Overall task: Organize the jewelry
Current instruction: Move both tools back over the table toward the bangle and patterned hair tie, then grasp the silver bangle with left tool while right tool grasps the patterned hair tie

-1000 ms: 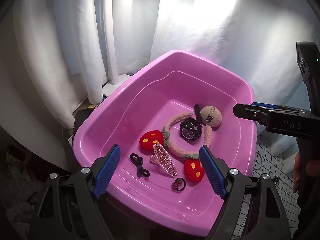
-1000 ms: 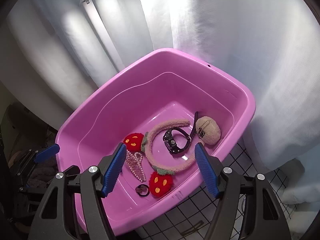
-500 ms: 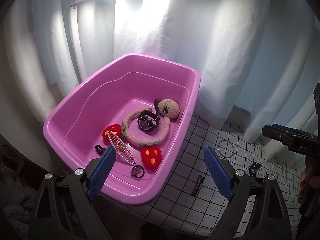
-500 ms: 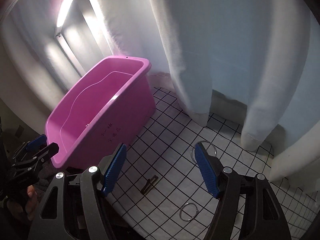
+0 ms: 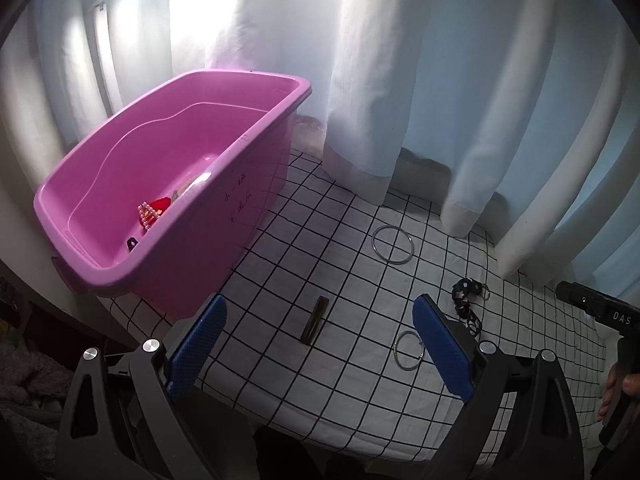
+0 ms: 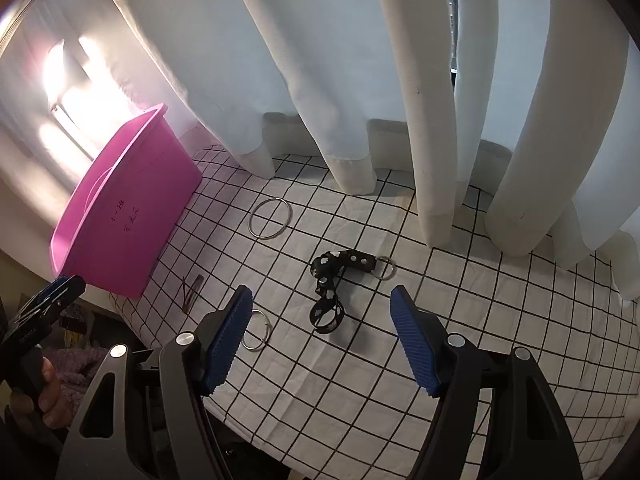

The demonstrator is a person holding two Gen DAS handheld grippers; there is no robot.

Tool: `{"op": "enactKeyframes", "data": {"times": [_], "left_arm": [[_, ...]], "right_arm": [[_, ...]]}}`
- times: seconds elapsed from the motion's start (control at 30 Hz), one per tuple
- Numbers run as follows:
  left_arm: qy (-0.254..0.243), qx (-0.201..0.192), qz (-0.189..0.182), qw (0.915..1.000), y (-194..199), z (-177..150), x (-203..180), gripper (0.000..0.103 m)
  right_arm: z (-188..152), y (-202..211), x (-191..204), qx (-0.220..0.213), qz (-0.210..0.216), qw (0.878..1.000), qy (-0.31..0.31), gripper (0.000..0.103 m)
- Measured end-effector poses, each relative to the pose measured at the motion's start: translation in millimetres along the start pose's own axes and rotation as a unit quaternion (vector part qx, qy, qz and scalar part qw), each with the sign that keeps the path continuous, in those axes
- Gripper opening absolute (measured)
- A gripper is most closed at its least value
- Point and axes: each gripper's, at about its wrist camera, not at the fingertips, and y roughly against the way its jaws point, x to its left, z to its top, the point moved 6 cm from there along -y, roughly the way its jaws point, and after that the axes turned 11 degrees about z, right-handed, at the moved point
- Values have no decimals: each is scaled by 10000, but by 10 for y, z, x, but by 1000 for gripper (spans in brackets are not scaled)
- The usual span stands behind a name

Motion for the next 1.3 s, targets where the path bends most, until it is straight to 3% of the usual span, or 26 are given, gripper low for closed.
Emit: {"op": "enactKeyframes", "data": {"times": [0.33,0.57,0.77,0.9,1.3], "left_arm": [[207,303,420,9984,-66,-513,-330,92],[381,389,572,9969,-209,-592,-338,92],[521,492,547,9959,-453,-645,-429,92],[507,700,689,9939,-626,-763,-554,92],[1210,572,1281,9827,-951,-1143,-925,92]], "right_arm": [[-167,-116,-261,230,167,9985,463,68],[-36,-407,-188,406,162,9949,908,68],[-29,-706,-228,705,108,9931,927,68],[-10,-918,-267,798,337,9927,842,68],[-61,-1428,-292,984,621,9729,1996,68]]}}
